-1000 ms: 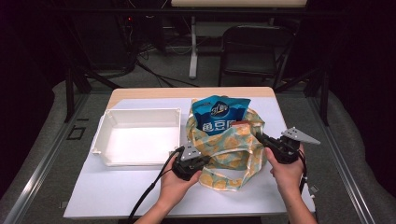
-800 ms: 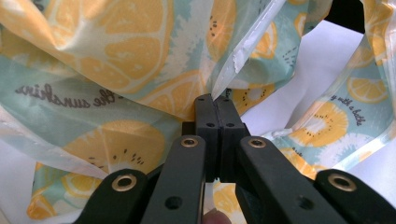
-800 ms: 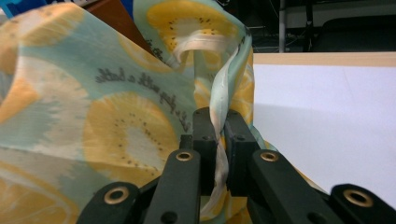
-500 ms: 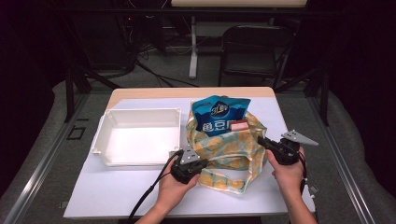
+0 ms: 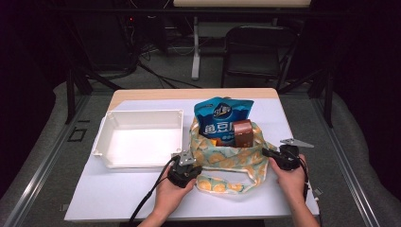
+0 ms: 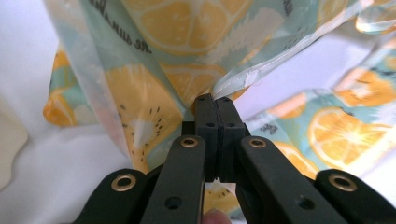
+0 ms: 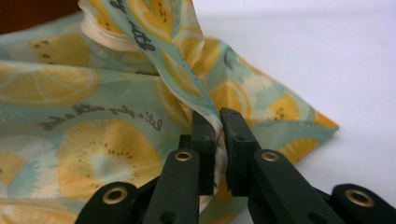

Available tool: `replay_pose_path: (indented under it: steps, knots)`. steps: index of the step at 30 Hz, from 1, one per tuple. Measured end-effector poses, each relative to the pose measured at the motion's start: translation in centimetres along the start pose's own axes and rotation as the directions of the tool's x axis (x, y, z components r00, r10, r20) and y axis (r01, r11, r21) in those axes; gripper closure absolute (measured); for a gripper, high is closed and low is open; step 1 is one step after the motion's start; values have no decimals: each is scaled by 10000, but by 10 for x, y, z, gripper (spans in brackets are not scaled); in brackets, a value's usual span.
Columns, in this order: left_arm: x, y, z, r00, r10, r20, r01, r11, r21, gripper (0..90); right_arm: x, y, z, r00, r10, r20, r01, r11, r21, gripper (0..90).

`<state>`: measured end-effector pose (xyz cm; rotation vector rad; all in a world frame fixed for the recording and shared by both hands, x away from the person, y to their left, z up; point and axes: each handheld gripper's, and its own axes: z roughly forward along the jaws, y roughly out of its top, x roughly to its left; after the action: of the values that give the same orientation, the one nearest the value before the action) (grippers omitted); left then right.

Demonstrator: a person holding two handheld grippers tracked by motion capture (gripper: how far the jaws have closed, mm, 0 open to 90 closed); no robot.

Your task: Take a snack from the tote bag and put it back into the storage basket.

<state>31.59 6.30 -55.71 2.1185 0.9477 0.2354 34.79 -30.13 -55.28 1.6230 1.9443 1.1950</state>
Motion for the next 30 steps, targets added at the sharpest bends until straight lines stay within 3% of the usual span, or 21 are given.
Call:
replay_pose_path:
  steps: [3,4,7,10,12,16,23,24,26,27,29,30]
  knots:
    - [0,-2,-2,9999,37,150,-37,10000,-28,855,-2,-2,2,10000,68,11,-68,9998,193,808]
    - [0,-2,-5,9994,25,350,-21,10000,-97,826,-2,-3,0,9999,43,-138,-42,10000,77,766]
    - [-2,1,-16,9989,179,442,-156,9985,-519,745,0,-1,-9,9989,-64,-467,39,9986,-532,636]
    - [-3,10,-33,9986,255,471,-204,9942,-1056,669,3,3,-20,9989,-15,-466,-39,9933,-1153,555]
    - [-3,16,-45,9985,312,457,-243,9891,-1452,636,5,5,-27,9974,-145,-712,43,9900,-1410,519]
    - [1,24,-66,9983,181,561,-53,9755,-2200,582,14,11,-38,9954,-595,-753,441,9804,-1918,448]
    - [15,55,-81,9962,-697,513,825,9443,-3186,418,22,29,-44,9943,-834,-660,653,9686,-2400,398]
    - [16,60,-79,9954,-780,554,916,9436,-3183,397,24,33,-43,9939,-875,-671,692,9689,-2377,397]
    - [17,71,-73,9935,-945,640,1090,9519,-2864,364,25,37,-40,9935,-949,-628,780,9698,-2313,398]
    - [18,75,-69,9944,-936,485,1033,9564,-2732,361,26,39,-37,9933,-944,-670,766,9698,-2314,401]
    - [19,81,-61,9939,-1052,316,1098,9632,-2455,413,27,43,-30,9925,-999,-706,824,9727,-2171,458]
    - [20,82,-59,9932,-1108,366,1164,9625,-2452,501,27,43,-26,9924,-999,-717,828,9739,-2112,515]
